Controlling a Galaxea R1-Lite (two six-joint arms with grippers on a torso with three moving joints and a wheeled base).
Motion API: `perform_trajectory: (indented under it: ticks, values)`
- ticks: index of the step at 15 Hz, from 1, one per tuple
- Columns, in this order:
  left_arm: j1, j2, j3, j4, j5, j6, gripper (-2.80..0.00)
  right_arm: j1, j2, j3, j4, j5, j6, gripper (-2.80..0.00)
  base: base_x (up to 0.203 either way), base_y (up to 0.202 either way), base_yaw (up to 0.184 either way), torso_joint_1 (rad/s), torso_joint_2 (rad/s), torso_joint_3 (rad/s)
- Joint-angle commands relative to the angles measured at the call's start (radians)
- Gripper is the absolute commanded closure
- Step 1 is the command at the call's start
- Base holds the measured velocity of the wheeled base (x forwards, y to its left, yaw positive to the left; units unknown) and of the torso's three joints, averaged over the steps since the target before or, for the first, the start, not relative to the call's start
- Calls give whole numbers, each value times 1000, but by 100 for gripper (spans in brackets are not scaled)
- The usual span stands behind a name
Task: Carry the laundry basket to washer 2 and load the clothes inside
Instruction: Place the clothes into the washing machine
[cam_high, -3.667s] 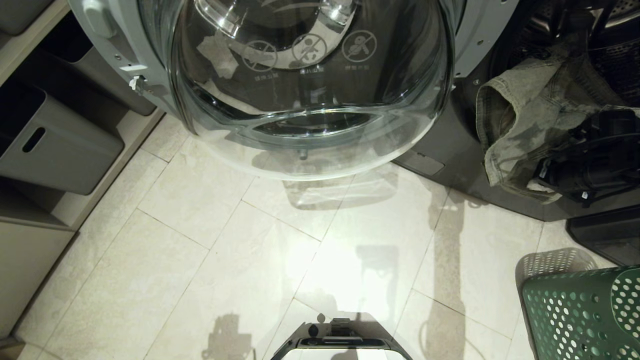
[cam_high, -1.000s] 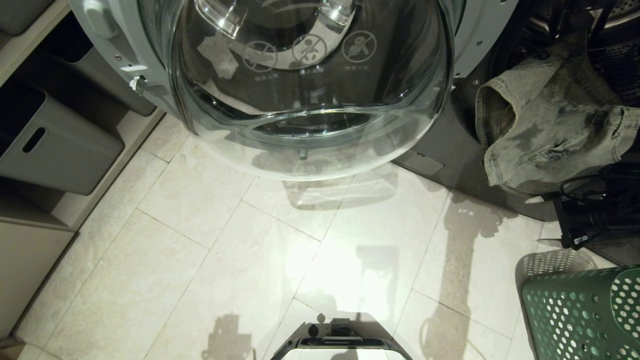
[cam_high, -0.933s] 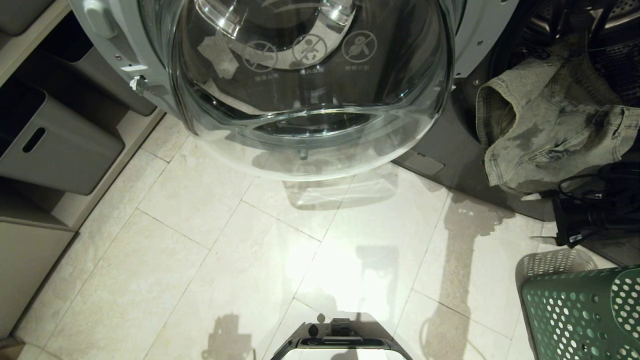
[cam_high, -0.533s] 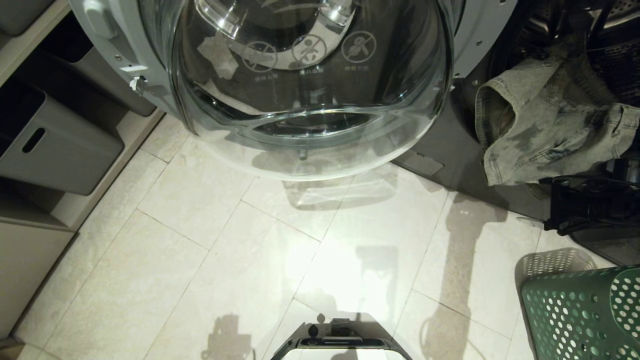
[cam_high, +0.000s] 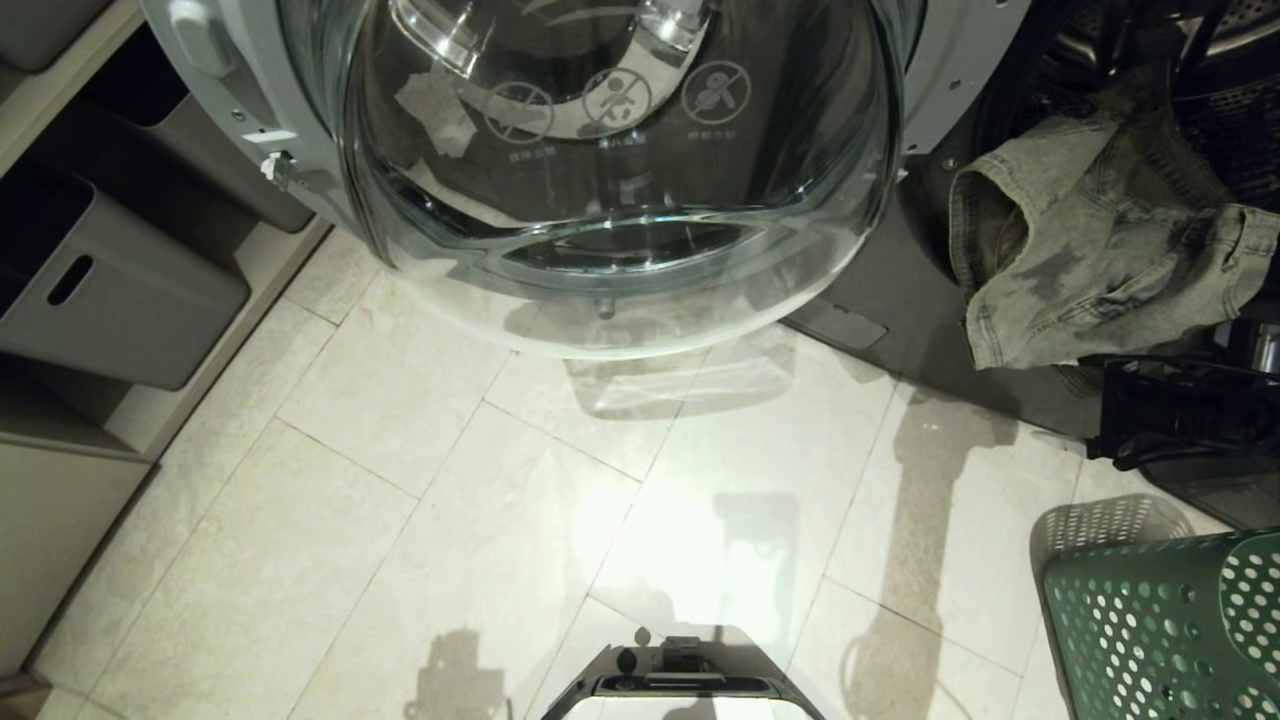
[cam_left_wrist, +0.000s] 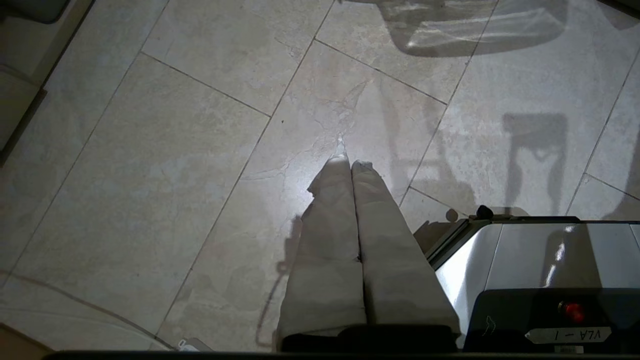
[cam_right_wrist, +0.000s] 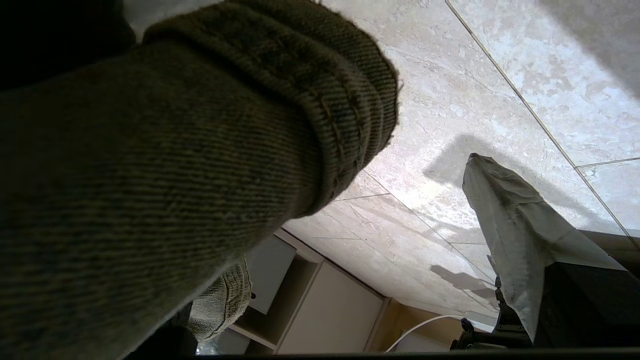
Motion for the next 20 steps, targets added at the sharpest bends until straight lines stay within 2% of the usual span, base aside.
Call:
perform_trajectory:
  ticks: [1, 4, 9, 14, 17, 20]
  values:
    - [0, -2, 2, 0, -1, 0, 0, 1, -19, 23, 9, 5, 2, -280, 0, 0, 0, 0, 0, 0]
    - [0, -2, 2, 0, 1, -1, 0, -23, -51, 85, 36, -17, -17, -280, 0, 0, 0, 0, 0, 0]
    - [0, -2, 2, 0, -1, -1, 0, -39, -117, 163, 168, -22, -199, -280, 0, 0, 0, 0, 0, 0]
    - [0, -2, 2, 0, -1, 1, 0, -14, -99, 126, 160, -28, -205, -280, 0, 0, 0, 0, 0, 0]
    - [0, -2, 2, 0, 0, 0, 0, 33, -68, 31, 160, -124, -209, -280, 0, 0, 0, 0, 0, 0]
    - [0, -2, 2, 0, 0, -1, 0, 53, -80, 9, 160, -129, -252, -280, 0, 0, 0, 0, 0, 0]
